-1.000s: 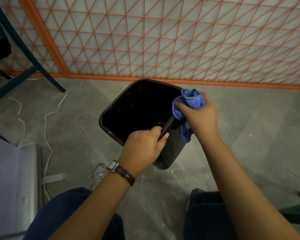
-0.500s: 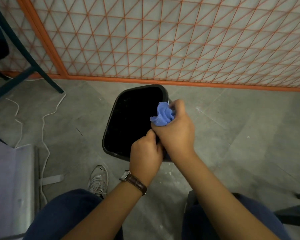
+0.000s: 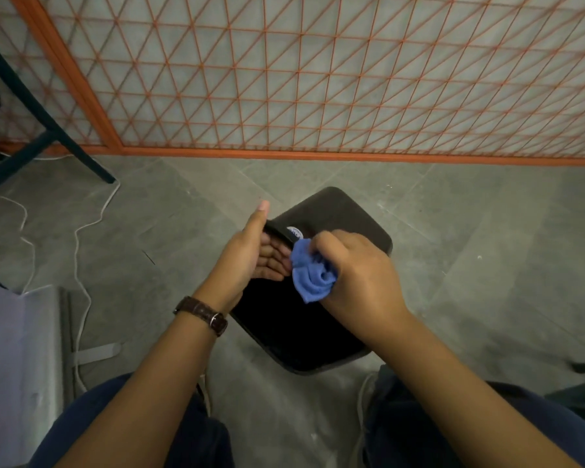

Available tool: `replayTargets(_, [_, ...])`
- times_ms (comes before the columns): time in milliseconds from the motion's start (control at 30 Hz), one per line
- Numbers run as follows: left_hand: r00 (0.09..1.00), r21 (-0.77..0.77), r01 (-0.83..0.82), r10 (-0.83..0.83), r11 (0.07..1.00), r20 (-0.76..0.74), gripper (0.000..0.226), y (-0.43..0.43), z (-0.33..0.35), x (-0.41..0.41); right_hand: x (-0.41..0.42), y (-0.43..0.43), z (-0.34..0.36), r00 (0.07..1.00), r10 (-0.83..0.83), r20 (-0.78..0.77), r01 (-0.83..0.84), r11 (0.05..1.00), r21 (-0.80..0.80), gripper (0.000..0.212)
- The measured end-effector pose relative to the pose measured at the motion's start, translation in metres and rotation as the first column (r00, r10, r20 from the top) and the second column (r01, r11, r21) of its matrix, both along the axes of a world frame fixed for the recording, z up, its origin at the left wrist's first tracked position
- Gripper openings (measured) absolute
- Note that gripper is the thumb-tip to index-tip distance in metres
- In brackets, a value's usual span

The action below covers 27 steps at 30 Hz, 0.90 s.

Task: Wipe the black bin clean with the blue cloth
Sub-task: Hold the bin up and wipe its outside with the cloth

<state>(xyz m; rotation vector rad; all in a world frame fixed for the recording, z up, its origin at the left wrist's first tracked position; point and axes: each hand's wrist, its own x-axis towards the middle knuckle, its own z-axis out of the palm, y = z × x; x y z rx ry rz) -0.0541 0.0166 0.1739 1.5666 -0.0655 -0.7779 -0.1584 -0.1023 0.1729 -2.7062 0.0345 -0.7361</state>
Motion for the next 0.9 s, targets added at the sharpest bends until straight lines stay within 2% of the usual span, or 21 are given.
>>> replayTargets(167, [0.975, -0.098, -0.218, 0.22, 0.971, 0.012, 0.048, -0.009, -0.003, -0.01, -0.002, 0.002, -0.001, 0.999, 0.049, 0.024, -0.048, 0.998, -0.026, 0.022])
replayTargets(333, [0.919, -0.202, -0.389, 0.393, 0.899, -0.024, 0.051, -0.005, 0.002, -0.006, 0.001, 0.014, 0.004, 0.998, 0.057, -0.021, -0.057, 0.998, 0.008, 0.031])
replayTargets(433, [0.865, -0.31, -0.5, 0.48, 0.809, -0.143, 0.04, 0.005, 0.01, 0.012, -0.002, 0.012, 0.004, 0.997, 0.065, -0.03, -0.065, 0.998, 0.013, 0.031])
replayTargets(567, [0.812, -0.428, -0.581, 0.523, 0.692, -0.257, 0.046, 0.025, 0.015, 0.033, -0.005, 0.009, 0.006, 0.998, 0.061, -0.021, -0.06, 0.997, 0.052, 0.031])
replayTargets(600, [0.827, -0.446, -0.562, 0.496, 0.697, -0.266, 0.044, 0.026, 0.013, 0.034, -0.005, 0.008, 0.007, 0.999, 0.048, -0.02, -0.046, 0.996, 0.079, 0.03])
replayTargets(667, [0.905, -0.456, -0.426, 0.358, 0.781, -0.231, 0.039, 0.023, 0.011, 0.03, -0.003, 0.003, 0.01, 1.0, -0.011, -0.017, 0.013, 0.985, 0.173, 0.029])
replayTargets(700, [0.95, -0.422, -0.311, 0.259, 0.852, -0.177, 0.037, 0.021, 0.01, 0.026, -0.001, -0.002, 0.011, 0.998, -0.056, -0.023, 0.06, 0.967, 0.246, 0.029])
replayTargets(767, [1.0, -0.252, -0.029, 0.029, 0.967, -0.007, 0.028, 0.015, 0.005, 0.014, 0.003, -0.012, 0.012, 0.987, -0.15, -0.059, 0.161, 0.892, 0.422, 0.029])
replayTargets(833, [0.966, -0.039, 0.233, -0.227, 0.972, 0.125, 0.021, 0.009, -0.003, 0.0, 0.006, -0.022, 0.01, 0.969, -0.223, -0.107, 0.244, 0.798, 0.55, 0.031])
replayTargets(900, [0.864, 0.139, 0.451, -0.471, 0.881, 0.177, 0.026, 0.005, -0.012, -0.016, 0.009, -0.034, 0.01, 0.947, -0.292, -0.132, 0.313, 0.756, 0.575, 0.034])
